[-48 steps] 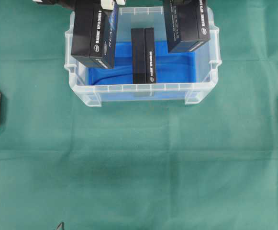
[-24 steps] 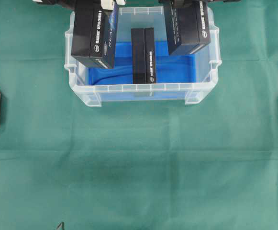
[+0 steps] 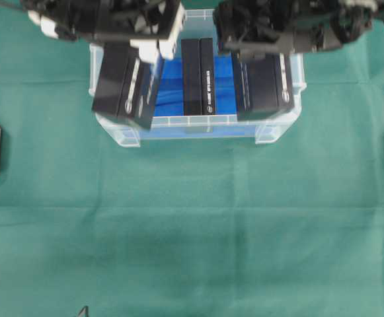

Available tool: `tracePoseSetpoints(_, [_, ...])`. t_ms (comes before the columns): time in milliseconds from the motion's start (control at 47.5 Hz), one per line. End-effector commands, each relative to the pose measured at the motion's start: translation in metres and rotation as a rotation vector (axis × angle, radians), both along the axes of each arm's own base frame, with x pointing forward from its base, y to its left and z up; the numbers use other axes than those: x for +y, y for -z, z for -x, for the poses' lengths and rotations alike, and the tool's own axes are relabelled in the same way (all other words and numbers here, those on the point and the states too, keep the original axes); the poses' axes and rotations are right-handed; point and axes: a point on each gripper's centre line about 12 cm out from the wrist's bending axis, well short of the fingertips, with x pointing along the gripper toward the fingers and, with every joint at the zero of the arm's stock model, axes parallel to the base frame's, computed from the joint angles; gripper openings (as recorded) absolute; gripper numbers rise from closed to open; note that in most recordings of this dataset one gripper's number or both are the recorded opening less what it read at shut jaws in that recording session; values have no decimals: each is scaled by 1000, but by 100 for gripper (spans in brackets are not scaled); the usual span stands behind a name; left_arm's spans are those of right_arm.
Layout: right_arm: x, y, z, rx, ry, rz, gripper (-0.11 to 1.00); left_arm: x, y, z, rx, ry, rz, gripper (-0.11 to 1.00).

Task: Take the box out of the case with both arms.
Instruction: 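Carry both box pairs toward the front of the table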

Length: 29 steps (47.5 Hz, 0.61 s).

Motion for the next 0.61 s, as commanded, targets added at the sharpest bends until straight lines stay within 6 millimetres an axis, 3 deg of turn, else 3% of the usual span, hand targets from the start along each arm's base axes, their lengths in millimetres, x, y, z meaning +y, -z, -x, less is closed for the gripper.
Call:
tracePoseSetpoints(0, [14,-21,9,-58,-23,4,65,-17,-17,10,-48,10,0,64])
tracePoseSetpoints(589, [114,-18,15,-56,-123,0,65,-126,-8,10,-55,-158,89,64])
